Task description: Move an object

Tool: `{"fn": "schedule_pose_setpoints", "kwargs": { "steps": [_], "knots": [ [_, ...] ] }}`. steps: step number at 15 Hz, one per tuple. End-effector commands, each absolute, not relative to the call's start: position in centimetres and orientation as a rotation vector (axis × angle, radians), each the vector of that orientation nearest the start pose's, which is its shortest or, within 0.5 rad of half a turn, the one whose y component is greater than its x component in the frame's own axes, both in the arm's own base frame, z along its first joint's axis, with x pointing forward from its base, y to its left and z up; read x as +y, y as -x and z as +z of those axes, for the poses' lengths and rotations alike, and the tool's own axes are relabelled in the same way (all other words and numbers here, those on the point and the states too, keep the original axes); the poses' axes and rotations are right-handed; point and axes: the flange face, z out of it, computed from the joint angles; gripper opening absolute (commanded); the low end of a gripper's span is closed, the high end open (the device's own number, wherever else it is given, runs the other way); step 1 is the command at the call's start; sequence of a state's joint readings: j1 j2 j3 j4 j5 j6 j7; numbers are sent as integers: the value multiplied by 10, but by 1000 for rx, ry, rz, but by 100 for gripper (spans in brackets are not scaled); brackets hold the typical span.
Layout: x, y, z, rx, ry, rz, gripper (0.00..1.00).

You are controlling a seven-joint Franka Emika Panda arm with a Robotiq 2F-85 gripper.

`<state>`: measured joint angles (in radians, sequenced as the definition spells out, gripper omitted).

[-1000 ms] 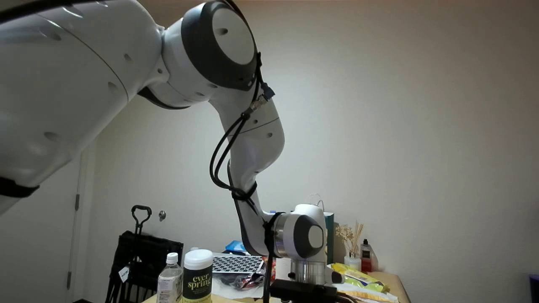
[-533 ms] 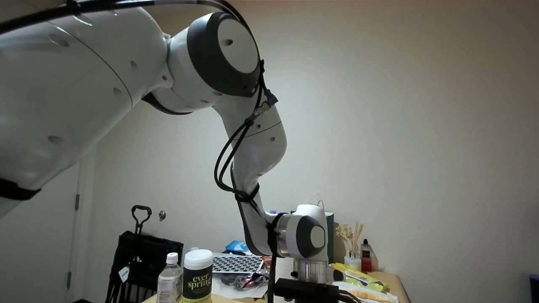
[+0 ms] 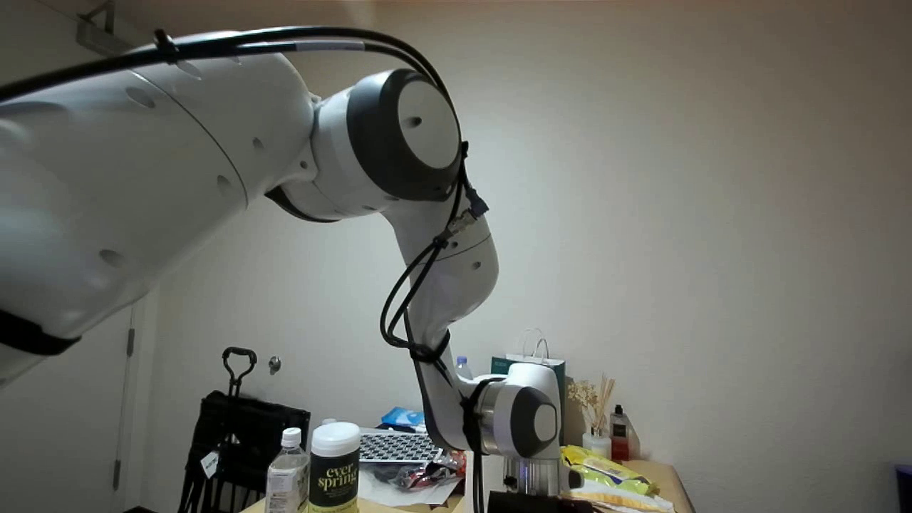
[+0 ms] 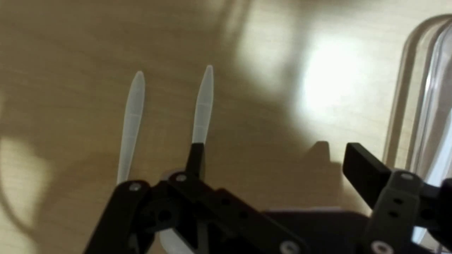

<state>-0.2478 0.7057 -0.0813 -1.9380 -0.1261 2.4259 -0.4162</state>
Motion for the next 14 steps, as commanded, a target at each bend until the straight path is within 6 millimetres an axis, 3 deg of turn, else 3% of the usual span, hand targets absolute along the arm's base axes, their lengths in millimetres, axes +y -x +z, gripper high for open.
{"fn": "schedule_pose_setpoints", "kwargs": {
  "steps": [1,3,14],
  "knots": [
    [-204,-565,87,-463,3107,349,100],
    [-200,-563,88,-408,3116,379,100],
    [-207,-579,88,-486,3122,359,100]
  ]
}}
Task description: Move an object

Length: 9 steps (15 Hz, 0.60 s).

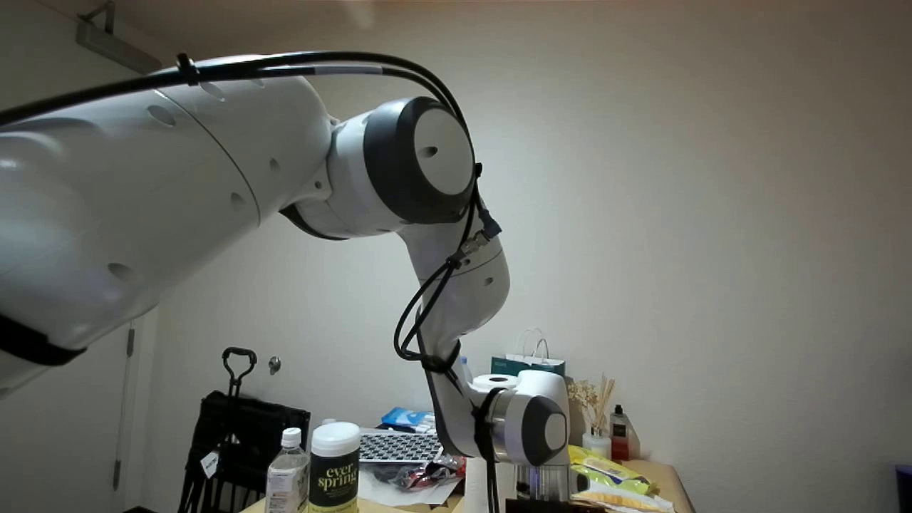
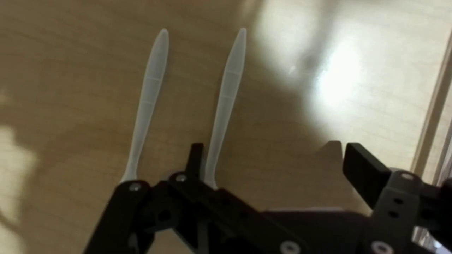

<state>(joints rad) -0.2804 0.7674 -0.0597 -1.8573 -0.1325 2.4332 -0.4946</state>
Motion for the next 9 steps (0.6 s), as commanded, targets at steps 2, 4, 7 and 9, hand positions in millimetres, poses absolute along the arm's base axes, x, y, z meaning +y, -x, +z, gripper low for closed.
{"fn": "schedule_pose_setpoints", "kwargs": {
  "steps": [2,4,7,9],
  "knots": [
    [-209,-584,87,-494,3126,355,100],
    [-211,-586,85,-509,3134,368,100],
    [-217,-580,77,-491,3125,414,100],
    [-219,-576,75,-471,3121,440,100]
  ]
}}
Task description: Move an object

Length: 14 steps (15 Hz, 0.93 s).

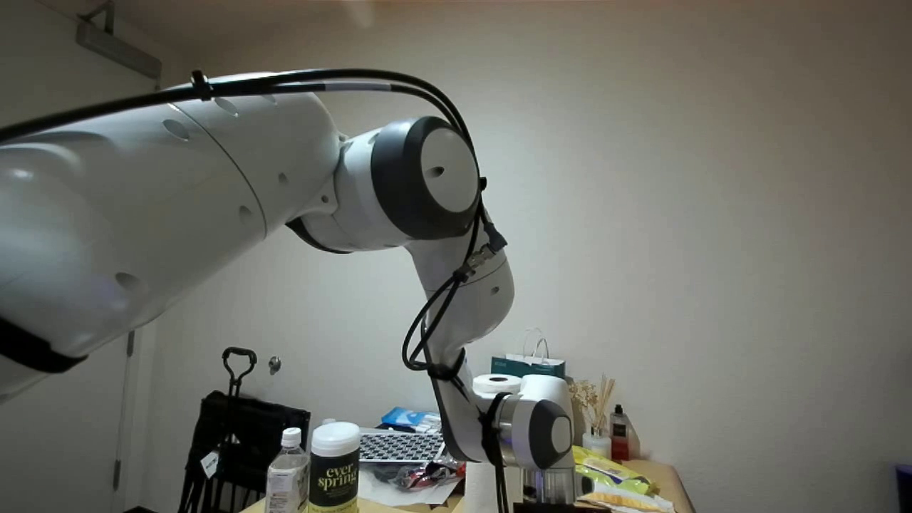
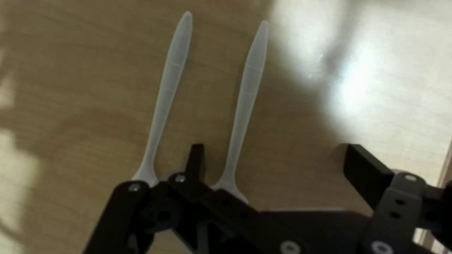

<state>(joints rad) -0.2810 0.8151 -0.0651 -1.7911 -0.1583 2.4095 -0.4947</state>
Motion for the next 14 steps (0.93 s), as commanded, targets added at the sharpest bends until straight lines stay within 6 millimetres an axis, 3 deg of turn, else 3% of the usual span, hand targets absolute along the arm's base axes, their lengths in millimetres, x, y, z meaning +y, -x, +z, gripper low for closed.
{"fn": "schedule_pose_setpoints", "kwargs": {
  "steps": [1,2,4,12,14],
  "knots": [
    [-219,-574,74,-459,3114,453,100],
    [-220,-573,73,-442,3105,465,75],
    [-220,-573,72,-429,3092,477,68],
    [-220,-571,75,-413,3072,525,15],
    [-220,-570,75,-403,3069,532,6]
  ]
}}
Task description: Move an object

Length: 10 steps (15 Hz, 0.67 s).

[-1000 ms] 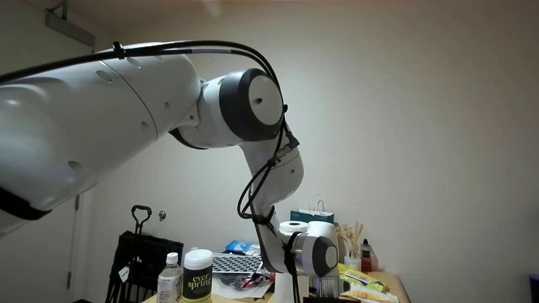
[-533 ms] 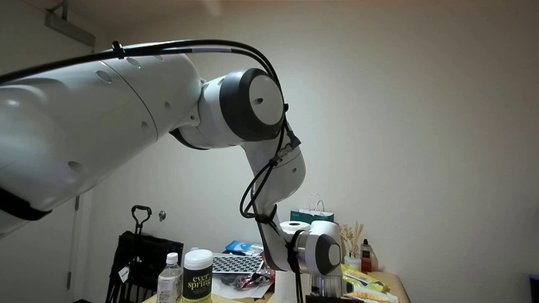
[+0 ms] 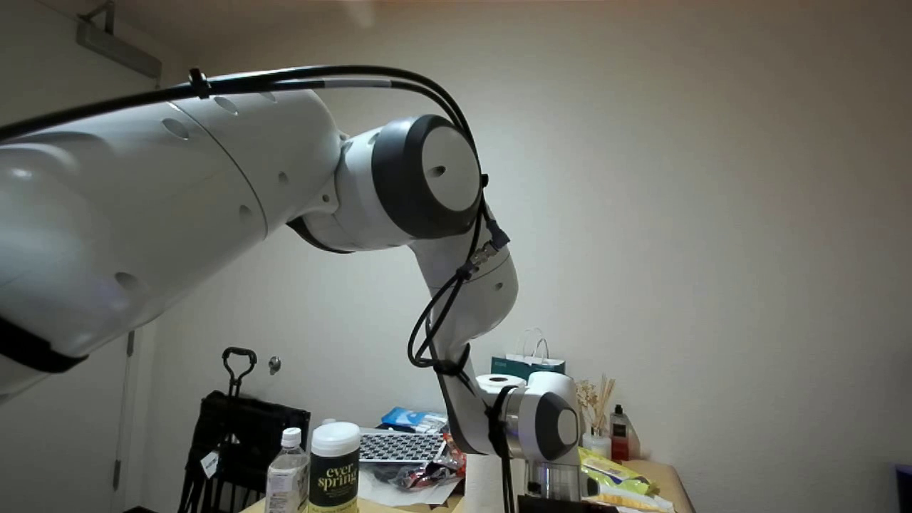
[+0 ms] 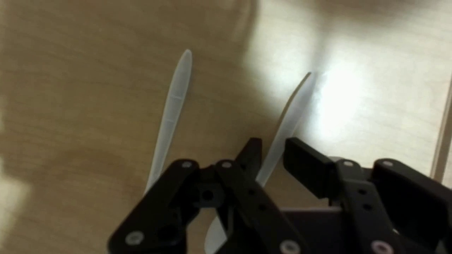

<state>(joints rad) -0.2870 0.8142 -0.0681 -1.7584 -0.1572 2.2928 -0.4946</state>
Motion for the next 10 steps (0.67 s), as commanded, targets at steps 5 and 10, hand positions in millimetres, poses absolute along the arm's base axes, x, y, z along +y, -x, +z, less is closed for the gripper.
{"fn": "schedule_pose_setpoints", "kwargs": {
  "steps": [5,10],
  "knots": [
    [-217,-568,86,-319,3085,575,5],
    [-197,-576,125,-192,3126,563,6]
  ]
}}
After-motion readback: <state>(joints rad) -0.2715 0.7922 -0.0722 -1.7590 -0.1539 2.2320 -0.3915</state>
